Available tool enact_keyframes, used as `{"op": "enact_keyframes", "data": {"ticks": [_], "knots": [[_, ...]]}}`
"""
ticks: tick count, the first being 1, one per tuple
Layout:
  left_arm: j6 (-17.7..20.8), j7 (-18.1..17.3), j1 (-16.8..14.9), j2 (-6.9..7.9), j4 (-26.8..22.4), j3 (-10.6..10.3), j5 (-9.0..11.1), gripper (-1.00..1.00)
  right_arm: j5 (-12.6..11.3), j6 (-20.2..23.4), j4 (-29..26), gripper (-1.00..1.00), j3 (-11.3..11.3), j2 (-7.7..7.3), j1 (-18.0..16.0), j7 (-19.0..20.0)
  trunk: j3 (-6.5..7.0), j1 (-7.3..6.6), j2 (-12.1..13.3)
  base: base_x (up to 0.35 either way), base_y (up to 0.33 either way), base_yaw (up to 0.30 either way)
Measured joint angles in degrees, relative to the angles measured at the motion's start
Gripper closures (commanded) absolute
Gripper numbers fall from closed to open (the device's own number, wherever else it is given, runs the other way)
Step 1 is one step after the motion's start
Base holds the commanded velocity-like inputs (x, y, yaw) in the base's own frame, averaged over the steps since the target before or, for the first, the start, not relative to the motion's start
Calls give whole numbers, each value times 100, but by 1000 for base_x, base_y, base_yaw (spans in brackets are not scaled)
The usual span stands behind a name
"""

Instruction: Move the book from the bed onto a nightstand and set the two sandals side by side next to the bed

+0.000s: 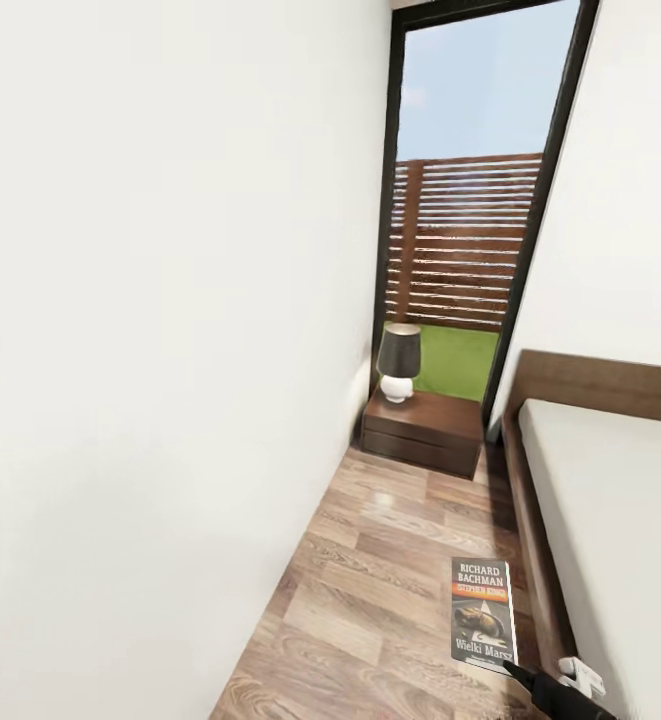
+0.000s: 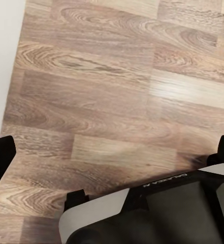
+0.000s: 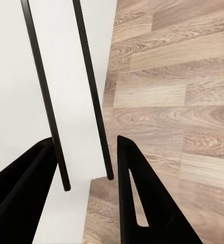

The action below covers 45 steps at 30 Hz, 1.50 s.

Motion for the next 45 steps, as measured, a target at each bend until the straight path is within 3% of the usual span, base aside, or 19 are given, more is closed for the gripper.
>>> {"op": "enact_keyframes", "data": {"ticks": [45], "knots": [[0,1,0,0,0,1,0,-100,-6,0,-1,100,-13,0,0,1,0,0,0,48,0,-216]]}}
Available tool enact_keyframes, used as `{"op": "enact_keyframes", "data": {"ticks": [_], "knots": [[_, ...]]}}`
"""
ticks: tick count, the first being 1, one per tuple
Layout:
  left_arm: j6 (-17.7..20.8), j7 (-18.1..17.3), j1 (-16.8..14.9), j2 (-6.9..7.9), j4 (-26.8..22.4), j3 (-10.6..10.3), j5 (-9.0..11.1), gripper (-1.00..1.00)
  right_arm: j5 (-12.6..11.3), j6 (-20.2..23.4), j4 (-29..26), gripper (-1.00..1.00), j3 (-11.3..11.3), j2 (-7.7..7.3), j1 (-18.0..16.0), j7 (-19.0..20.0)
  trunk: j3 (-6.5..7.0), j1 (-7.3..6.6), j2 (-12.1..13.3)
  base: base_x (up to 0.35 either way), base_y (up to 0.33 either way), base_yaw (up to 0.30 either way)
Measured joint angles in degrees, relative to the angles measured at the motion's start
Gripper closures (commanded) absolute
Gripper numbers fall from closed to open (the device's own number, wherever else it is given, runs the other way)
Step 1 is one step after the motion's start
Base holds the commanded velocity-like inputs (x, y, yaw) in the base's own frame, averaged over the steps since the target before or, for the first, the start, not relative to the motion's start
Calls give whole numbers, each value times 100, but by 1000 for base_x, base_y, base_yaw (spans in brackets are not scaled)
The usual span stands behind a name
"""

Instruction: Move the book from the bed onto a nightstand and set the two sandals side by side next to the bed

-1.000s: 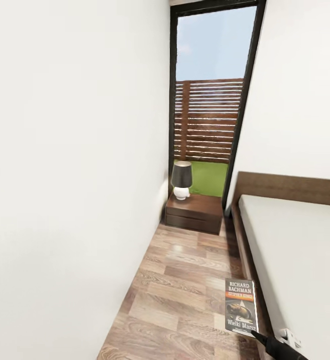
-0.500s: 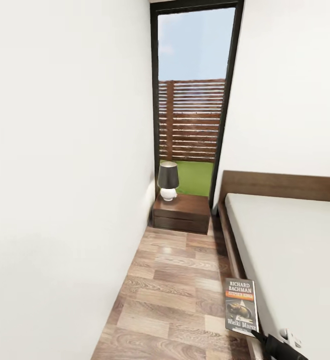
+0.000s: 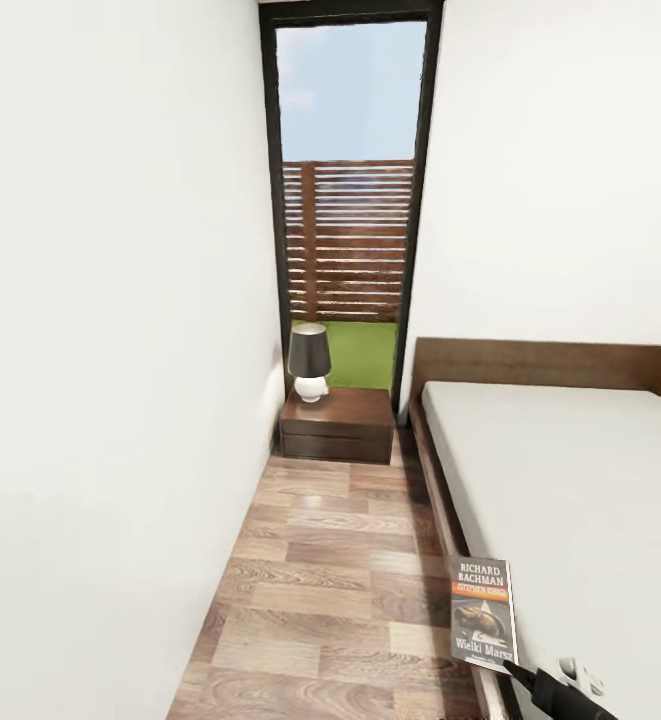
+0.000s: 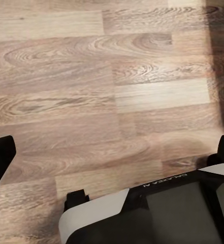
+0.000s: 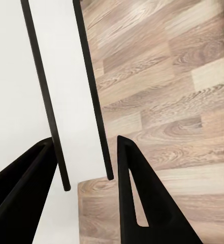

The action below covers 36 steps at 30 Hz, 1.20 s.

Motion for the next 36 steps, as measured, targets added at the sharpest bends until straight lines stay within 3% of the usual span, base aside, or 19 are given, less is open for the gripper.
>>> {"op": "enact_keyframes", "data": {"ticks": [17,36], "knots": [[0,0,1,1,-2,-1,0,-100,1,0,2,100,-2,1,-1,-1,0,-3,-1,235,0,-44],[0,-1,1,1,-2,6,1,-100,-4,-1,1,100,-10,14,-2,-1,0,0,0,19,0,-68]]}}
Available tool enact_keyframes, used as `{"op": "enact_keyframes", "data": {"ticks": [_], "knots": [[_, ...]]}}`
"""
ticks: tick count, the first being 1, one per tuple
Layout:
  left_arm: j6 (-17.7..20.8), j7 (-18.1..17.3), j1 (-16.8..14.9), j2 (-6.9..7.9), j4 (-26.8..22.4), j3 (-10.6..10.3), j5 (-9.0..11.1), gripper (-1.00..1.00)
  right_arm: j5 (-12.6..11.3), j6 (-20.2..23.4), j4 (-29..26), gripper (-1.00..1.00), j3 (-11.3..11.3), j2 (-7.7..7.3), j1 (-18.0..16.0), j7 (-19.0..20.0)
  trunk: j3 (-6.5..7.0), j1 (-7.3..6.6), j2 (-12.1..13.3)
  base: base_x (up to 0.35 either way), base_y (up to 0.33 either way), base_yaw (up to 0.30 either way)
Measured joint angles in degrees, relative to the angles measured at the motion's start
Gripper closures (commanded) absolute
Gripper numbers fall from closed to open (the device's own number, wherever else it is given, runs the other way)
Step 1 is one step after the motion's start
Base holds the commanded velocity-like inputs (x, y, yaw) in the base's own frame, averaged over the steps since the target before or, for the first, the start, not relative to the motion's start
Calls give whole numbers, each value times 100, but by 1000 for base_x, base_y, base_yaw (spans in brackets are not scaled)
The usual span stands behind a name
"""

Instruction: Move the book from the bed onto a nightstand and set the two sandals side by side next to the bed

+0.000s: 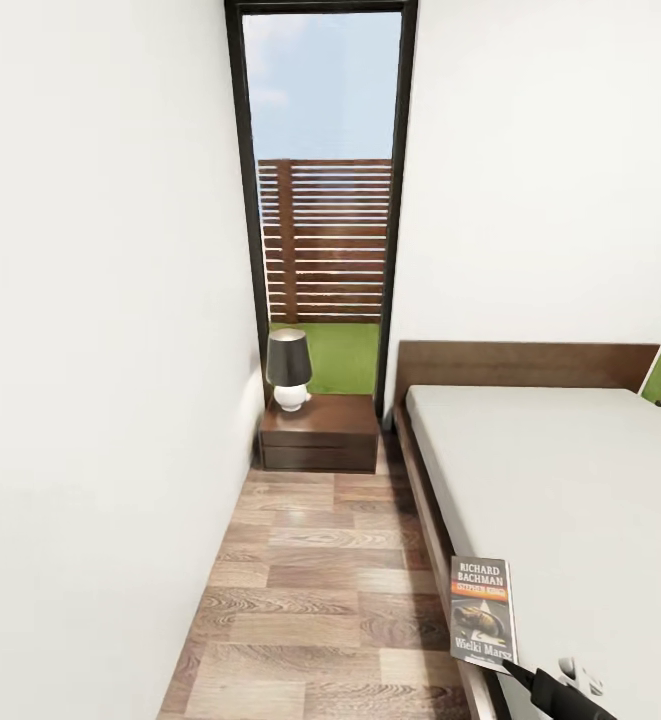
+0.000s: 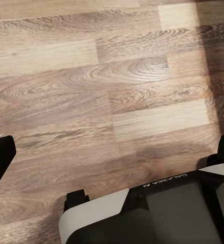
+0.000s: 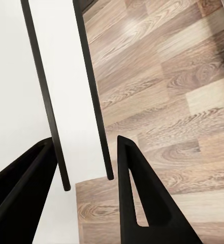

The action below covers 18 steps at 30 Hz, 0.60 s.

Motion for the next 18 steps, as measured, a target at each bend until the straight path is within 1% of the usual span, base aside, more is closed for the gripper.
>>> {"op": "enact_keyframes", "data": {"ticks": [4,6,15,18], "knots": [[0,0,0,0,-3,-5,7,-100,0,1,0,100,-1,4,0,0,0,0,0,9,0,0],[0,0,0,0,-6,-4,8,-100,2,1,1,100,8,4,0,0,0,-1,-1,149,0,0],[0,1,0,9,-17,9,18,-100,4,1,1,100,6,13,0,0,-1,-3,-1,297,0,-1],[0,1,-1,9,-17,9,18,-100,5,1,0,100,11,13,1,0,-1,-3,-1,324,0,-79]]}}
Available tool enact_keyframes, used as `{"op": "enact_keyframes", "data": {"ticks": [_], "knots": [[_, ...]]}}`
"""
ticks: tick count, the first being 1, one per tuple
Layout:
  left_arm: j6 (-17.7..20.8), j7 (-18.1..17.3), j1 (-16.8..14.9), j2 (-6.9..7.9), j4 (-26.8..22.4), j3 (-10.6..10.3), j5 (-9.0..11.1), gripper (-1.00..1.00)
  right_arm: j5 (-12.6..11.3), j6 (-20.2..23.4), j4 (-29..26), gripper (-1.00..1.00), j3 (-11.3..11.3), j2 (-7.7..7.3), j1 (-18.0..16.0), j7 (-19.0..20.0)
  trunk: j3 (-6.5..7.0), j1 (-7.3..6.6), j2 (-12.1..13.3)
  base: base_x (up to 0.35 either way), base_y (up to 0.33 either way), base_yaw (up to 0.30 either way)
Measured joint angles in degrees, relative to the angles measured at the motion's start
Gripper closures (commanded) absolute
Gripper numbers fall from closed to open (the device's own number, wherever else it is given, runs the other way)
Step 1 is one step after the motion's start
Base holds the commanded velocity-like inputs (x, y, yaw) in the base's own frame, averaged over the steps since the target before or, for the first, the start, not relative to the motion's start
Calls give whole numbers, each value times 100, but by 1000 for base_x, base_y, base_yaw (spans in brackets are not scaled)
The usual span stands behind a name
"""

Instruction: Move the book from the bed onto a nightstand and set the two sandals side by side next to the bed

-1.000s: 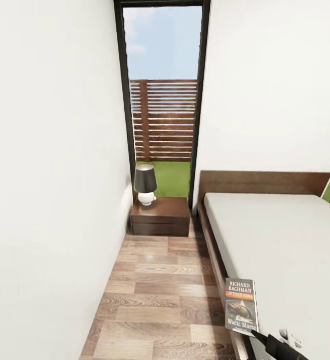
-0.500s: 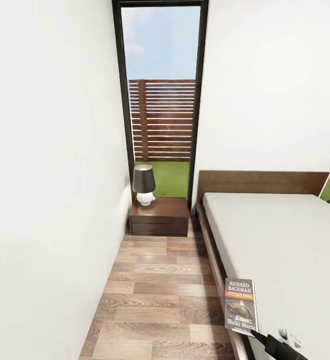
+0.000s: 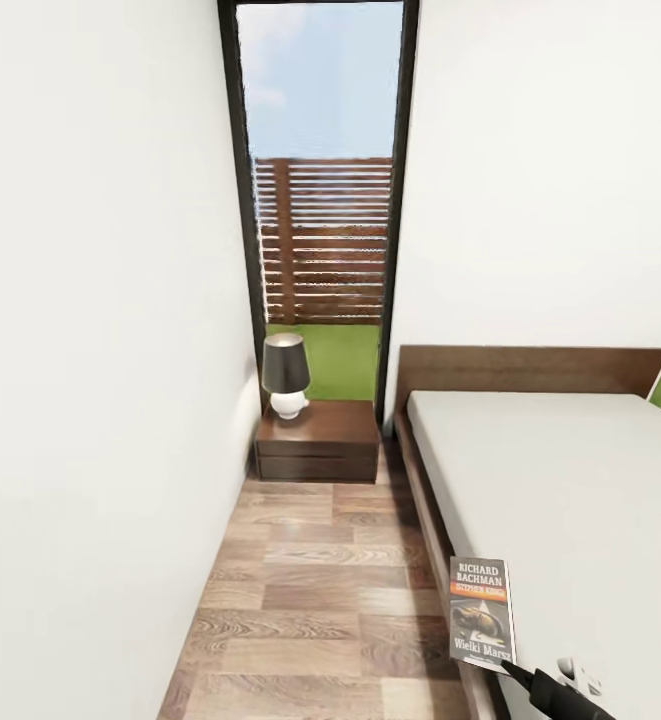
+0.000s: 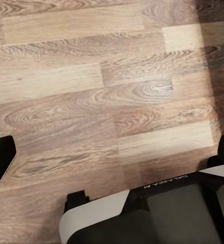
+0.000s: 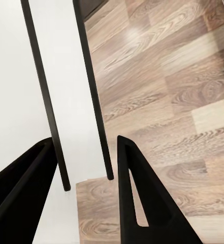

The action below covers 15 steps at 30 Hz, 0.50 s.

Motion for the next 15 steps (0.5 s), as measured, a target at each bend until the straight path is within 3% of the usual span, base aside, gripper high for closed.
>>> {"op": "enact_keyframes", "data": {"ticks": [7,15], "knots": [[0,0,0,0,0,5,0,-100,0,0,0,100,-3,0,0,0,0,1,1,290,0,-151],[0,0,1,0,-1,8,1,-100,-5,0,0,100,-10,0,-1,0,0,1,0,203,0,-24]]}}
